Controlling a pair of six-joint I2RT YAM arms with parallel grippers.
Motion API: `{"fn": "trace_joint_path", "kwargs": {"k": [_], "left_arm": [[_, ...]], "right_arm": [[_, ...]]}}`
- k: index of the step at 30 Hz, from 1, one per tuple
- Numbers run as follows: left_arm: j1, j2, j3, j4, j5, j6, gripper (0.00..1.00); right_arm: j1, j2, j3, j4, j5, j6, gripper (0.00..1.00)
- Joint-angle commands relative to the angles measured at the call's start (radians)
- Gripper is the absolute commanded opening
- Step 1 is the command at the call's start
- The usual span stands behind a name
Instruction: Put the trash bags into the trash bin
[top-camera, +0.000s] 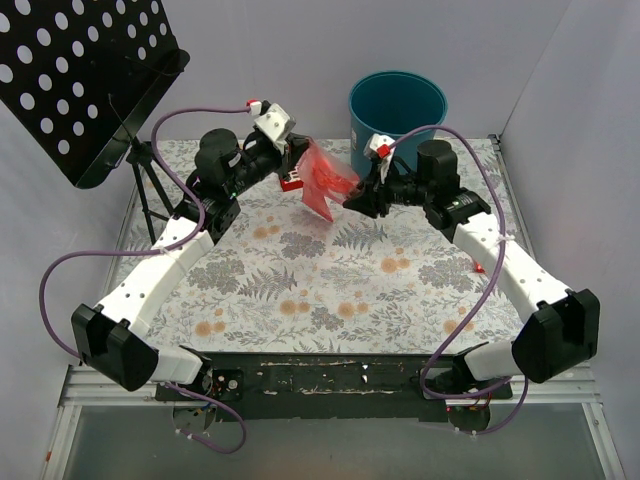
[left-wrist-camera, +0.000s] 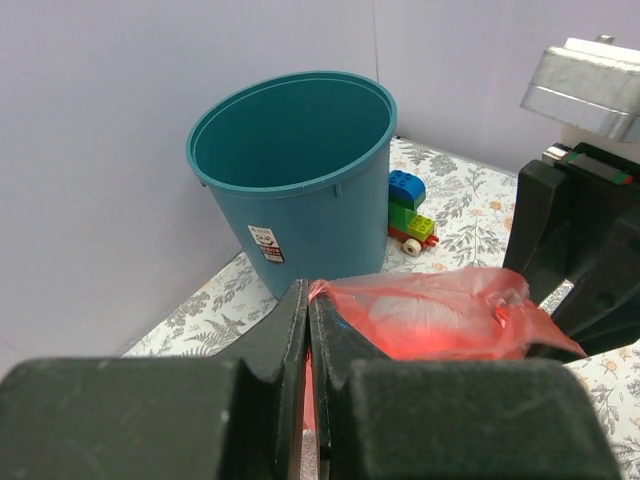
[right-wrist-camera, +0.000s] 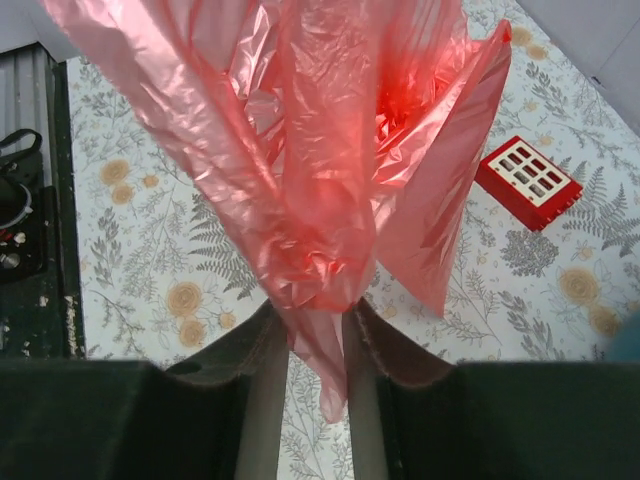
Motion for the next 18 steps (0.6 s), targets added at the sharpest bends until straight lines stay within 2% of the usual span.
{"fn": "trace_joint_path", "kwargs": {"k": [1, 2, 3, 5, 6, 8, 9, 11, 15, 18], "left_arm": [[0.002, -0.032, 0.021, -0.020, -0.032, 0.001, 0.00], [0.002, -0.040, 0.014, -0.030, -0.033, 0.014, 0.00], [0.000, -0.047, 0.001, -0.070, -0.029, 0.039, 0.00], [0.000, -0.080, -0.041, -0.134, -0.045, 0.083, 0.00], [0.002, -0.093, -0.065, -0.163, -0.068, 0.099, 0.06], [0.000, -0.116, -0.084, -0.272, -0.062, 0.156, 0.42], [0.002, -0.136, -0.088, -0.303, -0.044, 0.176, 0.55], [0.002, -0.181, -0.102, -0.348, 0.035, 0.243, 0.66], [0.000, -0.192, -0.079, -0.365, 0.105, 0.320, 0.70], [0.000, -0.126, -0.006, -0.401, 0.120, 0.343, 0.69]], "right_arm": [[0.017, 0.012, 0.047, 0.103, 0.004, 0.055, 0.20], [0.016, 0.009, 0.053, 0.099, 0.020, 0.054, 0.09], [0.011, 0.003, 0.059, 0.088, 0.027, 0.045, 0.02], [0.000, -0.013, 0.073, 0.047, 0.049, 0.005, 0.01], [0.000, -0.020, 0.080, 0.004, 0.061, -0.048, 0.01], [0.000, -0.042, 0.085, -0.065, 0.067, -0.154, 0.01], [0.000, -0.053, 0.086, -0.102, 0.069, -0.217, 0.01], [0.002, -0.066, 0.091, -0.168, 0.075, -0.317, 0.01], [0.023, -0.073, 0.100, -0.289, 0.119, -0.548, 0.01], [0.040, -0.079, 0.102, -0.305, 0.156, -0.602, 0.01]]}}
